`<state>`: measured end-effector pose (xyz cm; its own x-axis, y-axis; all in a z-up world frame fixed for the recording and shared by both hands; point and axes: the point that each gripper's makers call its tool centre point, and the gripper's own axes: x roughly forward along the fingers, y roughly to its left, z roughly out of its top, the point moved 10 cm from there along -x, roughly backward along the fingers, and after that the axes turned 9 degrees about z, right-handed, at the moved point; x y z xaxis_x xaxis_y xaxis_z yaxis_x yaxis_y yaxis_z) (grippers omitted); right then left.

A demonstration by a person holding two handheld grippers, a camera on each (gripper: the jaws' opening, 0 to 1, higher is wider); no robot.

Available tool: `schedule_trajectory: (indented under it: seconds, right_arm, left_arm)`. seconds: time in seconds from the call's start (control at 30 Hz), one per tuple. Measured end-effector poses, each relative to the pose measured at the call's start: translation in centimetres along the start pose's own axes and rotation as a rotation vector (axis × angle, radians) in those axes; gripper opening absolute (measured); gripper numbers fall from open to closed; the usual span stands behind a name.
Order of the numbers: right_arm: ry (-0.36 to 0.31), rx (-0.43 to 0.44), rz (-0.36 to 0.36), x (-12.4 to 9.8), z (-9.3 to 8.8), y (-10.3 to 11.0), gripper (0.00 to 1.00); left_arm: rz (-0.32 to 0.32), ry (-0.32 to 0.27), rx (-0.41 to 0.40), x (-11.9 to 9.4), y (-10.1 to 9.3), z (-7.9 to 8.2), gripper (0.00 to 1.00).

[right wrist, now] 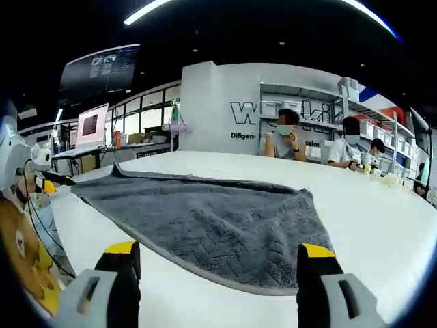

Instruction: Fold the towel on the table until its edges align and the towel forms a compact rectangular stack.

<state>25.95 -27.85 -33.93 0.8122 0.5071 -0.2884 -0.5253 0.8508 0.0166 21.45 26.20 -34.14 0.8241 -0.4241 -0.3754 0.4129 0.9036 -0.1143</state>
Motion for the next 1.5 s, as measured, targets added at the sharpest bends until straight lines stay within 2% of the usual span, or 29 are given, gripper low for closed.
schedule_trajectory:
  seconds: [0.1,0.7,0.87,0.97,1.07,1.13,1.2,1.37,1.5]
  right_arm:
    - [0.007,-0.02,-0.016,-0.2,0.0,0.3,0.99]
    - [-0.019,-0.016,0.004,-1.2,0.1,0.5,0.99]
    - [-0.016,-0.011,0.016,-1.2,-0.1,0.4,0.99]
    - [-0.008,-0.015,0.015,-1.2,-0.2,0.4,0.99]
    - [-0.013,-0.009,0.02,-1.3,-0.2,0.6,0.99]
    - [-0.014,-0.011,0.02,-1.3,-0.2,0.6,0.99]
    - [-0.013,-0.014,0.017,-1.5,-0.2,0.7,0.99]
    - [-0.008,-0.008,0.013,-1.8,-0.5,0.7,0.99]
    - [-0.012,0.0,0.004,-2.1,-0.7,0.7,0.99]
  left_arm:
    - [-0.003,0.001,0.012,-0.1,0.0,0.2,0.96]
    - [0.032,0.037,0.123,-0.1,1.1,3.0,0.96]
    - [0.004,0.067,0.204,0.2,1.8,4.5,0.95]
    - [-0.004,0.047,0.235,0.5,2.4,5.6,0.88]
    - [-0.024,0.034,0.266,1.1,3.1,6.4,0.88]
    - [-0.019,0.033,0.276,1.4,3.4,6.6,0.88]
    - [-0.007,0.031,0.32,1.9,4.1,7.1,0.88]
    - [-0.052,0.069,0.381,3.1,5.4,8.5,0.88]
    - [-0.048,0.083,0.444,3.9,6.6,10.3,0.87]
